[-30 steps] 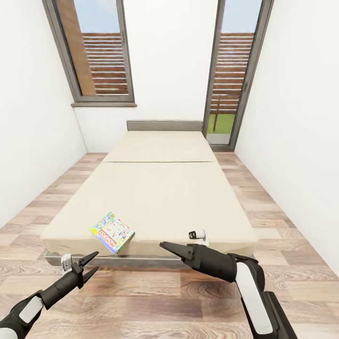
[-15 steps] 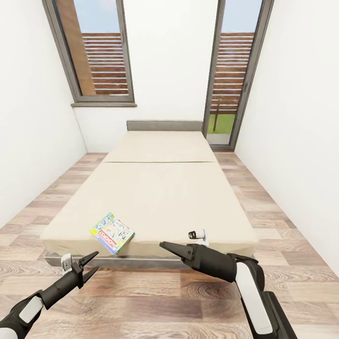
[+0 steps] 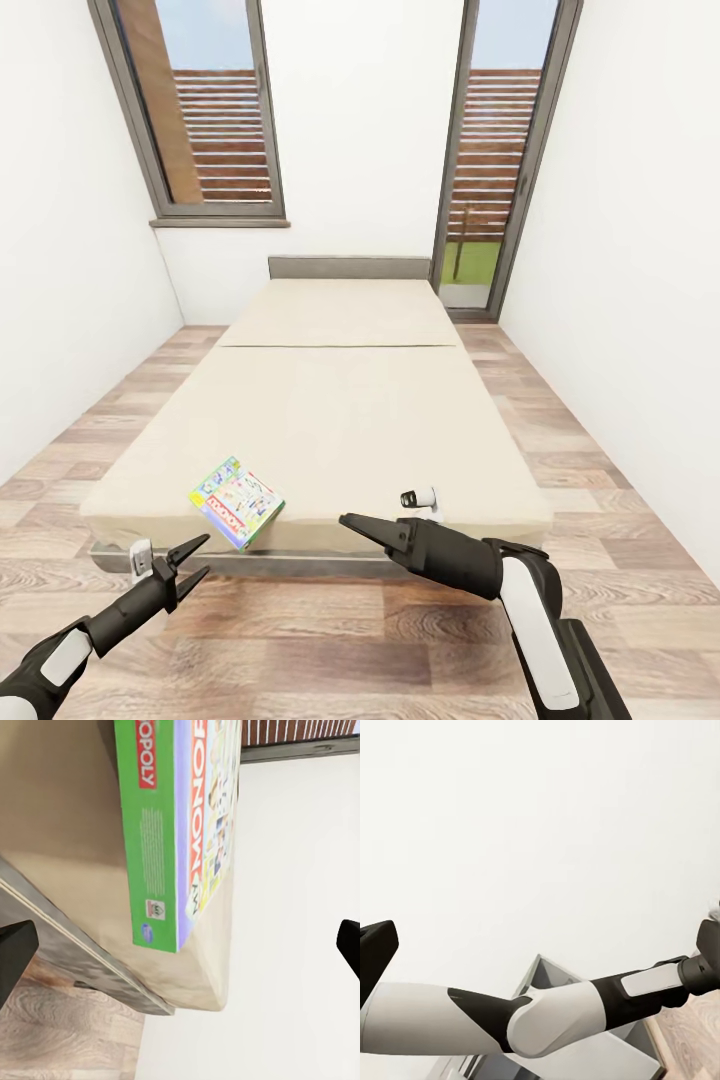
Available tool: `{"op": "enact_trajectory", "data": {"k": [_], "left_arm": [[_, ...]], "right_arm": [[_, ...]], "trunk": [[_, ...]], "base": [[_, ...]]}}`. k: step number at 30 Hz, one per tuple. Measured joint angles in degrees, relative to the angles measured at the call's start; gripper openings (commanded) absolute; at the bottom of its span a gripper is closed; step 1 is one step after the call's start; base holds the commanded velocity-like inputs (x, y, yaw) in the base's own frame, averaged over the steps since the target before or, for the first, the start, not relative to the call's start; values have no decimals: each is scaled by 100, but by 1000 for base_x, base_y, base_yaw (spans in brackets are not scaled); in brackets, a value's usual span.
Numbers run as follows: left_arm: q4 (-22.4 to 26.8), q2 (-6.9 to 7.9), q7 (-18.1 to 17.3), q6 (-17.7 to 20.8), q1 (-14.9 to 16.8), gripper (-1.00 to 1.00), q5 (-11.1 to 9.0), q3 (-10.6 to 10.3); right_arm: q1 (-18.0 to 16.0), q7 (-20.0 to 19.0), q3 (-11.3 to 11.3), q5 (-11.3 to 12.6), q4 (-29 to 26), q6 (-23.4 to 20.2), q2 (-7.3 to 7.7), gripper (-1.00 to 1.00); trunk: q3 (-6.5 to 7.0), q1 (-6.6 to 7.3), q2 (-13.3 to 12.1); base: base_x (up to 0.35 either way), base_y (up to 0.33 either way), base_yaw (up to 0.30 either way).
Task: Put all the toys in the child's room - the three board games (two on the bed and one on the table), the two jigsaw puzzles on the table, and the tennis ball on the table - inside the toy box on the table in the child's room.
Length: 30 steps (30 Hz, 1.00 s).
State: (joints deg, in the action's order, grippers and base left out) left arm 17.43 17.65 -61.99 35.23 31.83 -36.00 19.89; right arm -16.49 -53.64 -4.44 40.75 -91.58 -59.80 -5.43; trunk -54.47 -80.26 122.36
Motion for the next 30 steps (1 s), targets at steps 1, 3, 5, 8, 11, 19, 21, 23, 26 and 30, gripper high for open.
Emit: {"op": "enact_trajectory", "data": {"k": [1, 3, 5, 8, 11, 19, 21, 23, 26, 30], "left_arm": [[0, 0, 0, 0, -1, 100, 0, 0], [0, 0, 0, 1, 0, 100, 0, 0], [0, 0, 0, -1, -2, 100, 0, 0], [0, 0, 0, -1, 2, 100, 0, 0], [0, 0, 0, -1, 2, 100, 0, 0], [0, 0, 0, -5, 1, 100, 0, 0], [0, 0, 0, -7, 1, 100, 0, 0], [0, -1, 0, -6, -1, 100, 0, 0], [0, -6, 0, -7, -2, 100, 0, 0], [0, -8, 1, -8, 1, 100, 0, 0]], "right_arm": [[0, 0, 0, 0, 0, 0, -2, 100], [0, 0, 0, 0, 0, 0, -5, 100], [0, 0, 0, 0, 0, 0, -6, 100], [0, 0, 0, 0, 0, 0, -7, 100], [0, 0, 0, 0, 0, 0, -8, 100], [0, 0, -1, 0, 0, 0, -22, 100], [0, 0, -2, 0, 0, 0, -24, 100], [0, 0, -6, 0, 0, 0, -25, 100], [0, 0, -7, 0, 0, 0, -25, 100], [0, 0, -8, 0, 0, 0, -17, 100]], "trunk": [[0, 0, 0], [0, 0, 0], [0, 0, 0], [0, 0, 0], [0, 0, 0], [0, 0, 0], [0, 0, 0], [0, 0, 0], [0, 0, 0], [0, 0, 0]], "base": [[8, 0, 0], [5, 0, 0], [3, 0, 0], [1, 0, 0], [23, 0, 0], [88, 0, 0], [25, 0, 0], [14, 0, 0], [7, 0, 0], [3, 0, 0]]}}
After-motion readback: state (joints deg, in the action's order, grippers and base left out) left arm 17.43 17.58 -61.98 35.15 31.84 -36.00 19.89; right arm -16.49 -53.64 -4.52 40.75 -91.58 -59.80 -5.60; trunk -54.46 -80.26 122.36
